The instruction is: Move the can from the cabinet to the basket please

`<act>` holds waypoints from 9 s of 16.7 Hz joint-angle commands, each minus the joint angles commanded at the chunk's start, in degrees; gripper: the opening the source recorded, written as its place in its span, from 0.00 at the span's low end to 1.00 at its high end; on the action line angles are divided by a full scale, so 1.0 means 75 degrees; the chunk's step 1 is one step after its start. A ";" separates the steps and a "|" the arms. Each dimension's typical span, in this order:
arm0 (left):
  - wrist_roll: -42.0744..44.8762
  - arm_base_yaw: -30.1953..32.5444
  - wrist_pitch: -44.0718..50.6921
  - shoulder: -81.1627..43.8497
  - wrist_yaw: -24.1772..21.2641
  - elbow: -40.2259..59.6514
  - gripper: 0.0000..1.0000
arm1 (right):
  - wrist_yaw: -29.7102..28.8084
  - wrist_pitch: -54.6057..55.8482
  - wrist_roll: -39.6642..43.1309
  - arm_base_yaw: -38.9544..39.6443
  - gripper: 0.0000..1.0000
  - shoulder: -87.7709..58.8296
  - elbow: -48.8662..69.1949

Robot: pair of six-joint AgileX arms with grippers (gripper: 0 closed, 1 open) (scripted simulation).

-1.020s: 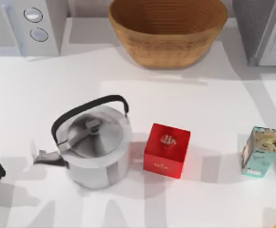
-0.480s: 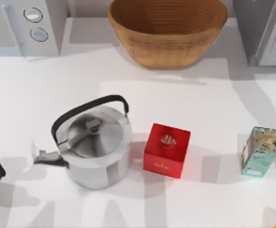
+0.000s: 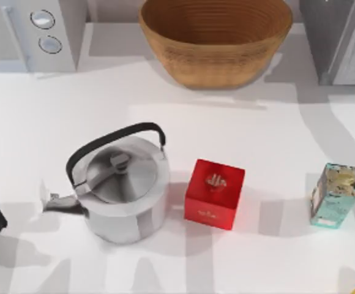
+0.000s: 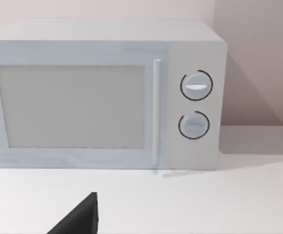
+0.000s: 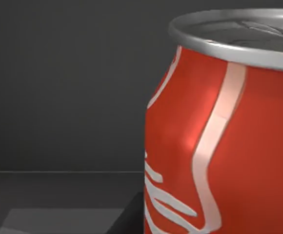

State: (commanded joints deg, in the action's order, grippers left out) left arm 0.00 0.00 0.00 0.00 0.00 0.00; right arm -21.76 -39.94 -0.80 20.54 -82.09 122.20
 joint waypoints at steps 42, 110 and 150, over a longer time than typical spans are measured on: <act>0.0000 0.0000 0.0000 0.0000 0.0000 0.0000 1.00 | 0.1744 0.6455 0.0067 -0.1554 0.00 0.7309 -1.3248; 0.0000 0.0000 0.0000 0.0000 0.0000 0.0000 1.00 | -0.1360 0.9342 -0.0014 0.1337 1.00 -0.6644 -0.2800; 0.0000 0.0000 0.0000 0.0000 0.0000 0.0000 1.00 | 0.2638 0.5566 0.0101 -0.2491 1.00 1.0176 -1.5553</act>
State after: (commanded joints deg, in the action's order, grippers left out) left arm 0.00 0.00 0.00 0.00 0.00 0.00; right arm -1.97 1.80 -0.05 1.86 -5.77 5.56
